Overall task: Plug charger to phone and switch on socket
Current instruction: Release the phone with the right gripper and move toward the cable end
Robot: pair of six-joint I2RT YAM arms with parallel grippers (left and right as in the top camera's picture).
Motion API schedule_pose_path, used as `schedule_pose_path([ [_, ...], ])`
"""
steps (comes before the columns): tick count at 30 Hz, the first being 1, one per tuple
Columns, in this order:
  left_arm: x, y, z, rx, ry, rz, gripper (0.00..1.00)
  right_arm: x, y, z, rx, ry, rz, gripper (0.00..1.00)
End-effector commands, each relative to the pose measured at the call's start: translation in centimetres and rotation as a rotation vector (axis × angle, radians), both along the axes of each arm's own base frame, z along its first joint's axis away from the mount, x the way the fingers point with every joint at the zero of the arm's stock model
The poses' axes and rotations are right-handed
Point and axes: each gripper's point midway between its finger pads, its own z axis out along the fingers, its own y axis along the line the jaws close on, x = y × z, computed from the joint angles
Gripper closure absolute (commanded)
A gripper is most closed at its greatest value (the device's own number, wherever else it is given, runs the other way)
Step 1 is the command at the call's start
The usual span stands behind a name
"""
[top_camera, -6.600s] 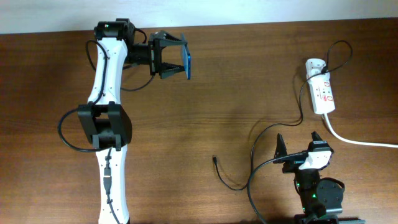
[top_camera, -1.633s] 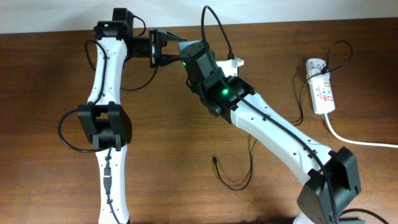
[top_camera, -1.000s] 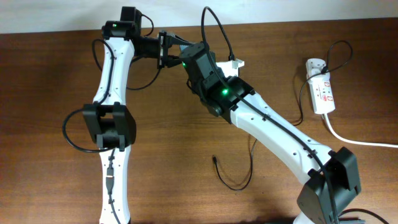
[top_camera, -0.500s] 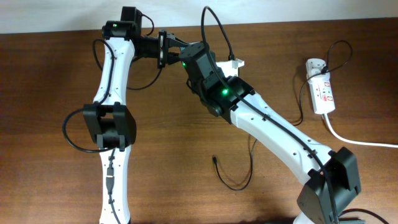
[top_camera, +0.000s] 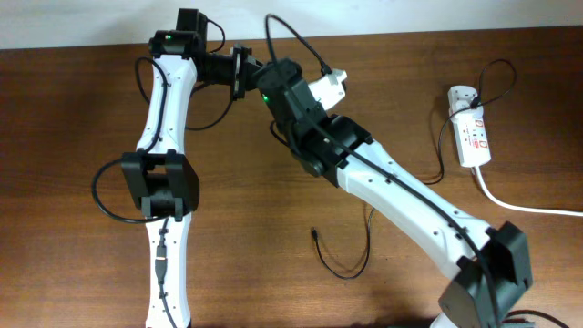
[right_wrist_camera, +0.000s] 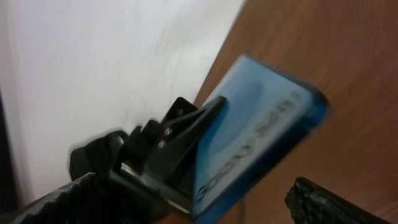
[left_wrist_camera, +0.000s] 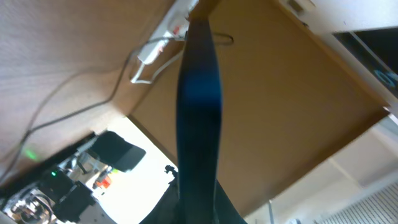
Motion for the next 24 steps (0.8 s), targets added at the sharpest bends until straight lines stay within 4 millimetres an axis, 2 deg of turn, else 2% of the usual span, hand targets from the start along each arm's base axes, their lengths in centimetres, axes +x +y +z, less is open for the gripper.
schedule_pose_path([
  [1,1.5,1.3,0.3,0.042,-0.159,0.025,1.00,-1.5,-1.8,5.2,-0.268,-0.138,0.174,0.02],
  [4,1.8,2.2,0.4,0.041,-0.318,0.007,1.00,-2.8,-6.0,5.7,-0.378,-0.079,0.268,0.02],
  [5,2.2,2.9,0.4,0.043,-0.470,-0.012,1.00,-3.4,-7.7,5.4,-0.425,-0.046,0.337,0.02],
  [6,2.2,3.2,0.5,0.036,-0.543,-0.023,1.00,-3.8,-9.1,4.9,-0.461,-0.015,0.393,0.02],
  [8,1.8,3.4,2.2,-0.067,-0.692,-0.046,1.00,-5.2,-12.9,2.3,-0.539,0.109,0.519,0.02],
  [9,1.3,3.3,3.7,-0.164,-0.776,-0.057,1.00,-6.5,-15.6,0.2,-0.568,0.228,0.547,0.02],
  [10,1.1,3.3,4.2,-0.197,-0.824,-0.061,1.00,-7.5,-17.2,-1.0,-0.573,0.316,0.544,0.02],
  [11,1.1,3.3,4.2,-0.194,-0.856,-0.064,1.00,-8.4,-18.1,-1.8,-0.571,0.375,0.544,0.02],
  [12,1.3,3.3,3.5,-0.150,-0.903,-0.074,1.00,-10.0,-18.8,-3.1,-0.586,0.463,0.584,0.01],
  [15,1.3,3.9,0.4,0.060,-0.902,-0.124,1.00,-13.2,-18.8,-5.0,-0.645,0.592,0.746,0.02],
  [17,0.7,5.0,-1.2,0.251,-0.899,-0.190,1.00,-14.0,-18.9,-6.0,-0.641,0.657,0.765,0.02],
  [19,0.4,7.3,-0.8,0.486,-0.917,-0.243,1.00,-13.9,-18.9,-7.1,-0.640,0.677,0.771,0.01],
  [22,1.0,11.2,0.7,0.783,-0.917,-0.203,1.00,-14.4,-18.4,-9.1,-0.619,0.703,0.829,0.02],
  [24,1.2,12.1,1.4,0.841,-0.894,-0.161,1.00,-15.8,-17.0,-11.1,-0.549,0.718,0.927,0.01],
])
